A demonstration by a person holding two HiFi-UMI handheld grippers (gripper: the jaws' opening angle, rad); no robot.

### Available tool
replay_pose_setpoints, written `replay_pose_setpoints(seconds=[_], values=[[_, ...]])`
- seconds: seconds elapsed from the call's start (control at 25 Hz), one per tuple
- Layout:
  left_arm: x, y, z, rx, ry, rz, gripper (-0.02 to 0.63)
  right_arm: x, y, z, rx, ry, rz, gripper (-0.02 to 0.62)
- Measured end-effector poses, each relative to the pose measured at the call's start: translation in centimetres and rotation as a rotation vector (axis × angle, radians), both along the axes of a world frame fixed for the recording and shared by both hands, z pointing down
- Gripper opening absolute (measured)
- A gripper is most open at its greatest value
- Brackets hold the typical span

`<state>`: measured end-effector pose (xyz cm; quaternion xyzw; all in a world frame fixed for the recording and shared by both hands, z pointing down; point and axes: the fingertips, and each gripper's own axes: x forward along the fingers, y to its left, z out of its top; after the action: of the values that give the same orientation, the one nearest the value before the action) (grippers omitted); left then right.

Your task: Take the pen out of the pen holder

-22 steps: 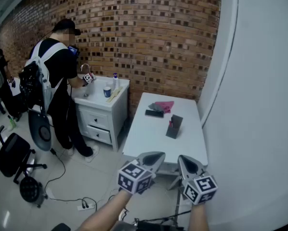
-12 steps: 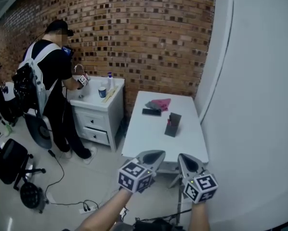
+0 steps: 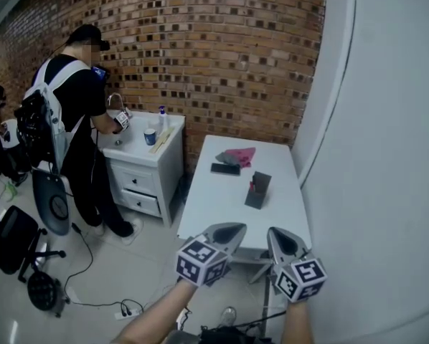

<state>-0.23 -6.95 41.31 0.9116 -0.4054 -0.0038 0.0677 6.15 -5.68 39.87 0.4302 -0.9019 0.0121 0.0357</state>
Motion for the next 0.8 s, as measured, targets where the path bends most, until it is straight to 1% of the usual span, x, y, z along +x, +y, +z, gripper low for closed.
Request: replay_pose_setpoints(seconds=[0.52,0.8], values=[[1.9,-11.2,0.3,-0.032,-0.015,-0.07,0.008,1.8,-11.8,0.3,-0.028,-0.018,-0.076,-0.012],[3.3,-15.3,-0.1,-0.038,-0.022,-0.106,0.008,3.2,-16.4,-0.3,-0.035,-0.02,-0.112,-0.012]])
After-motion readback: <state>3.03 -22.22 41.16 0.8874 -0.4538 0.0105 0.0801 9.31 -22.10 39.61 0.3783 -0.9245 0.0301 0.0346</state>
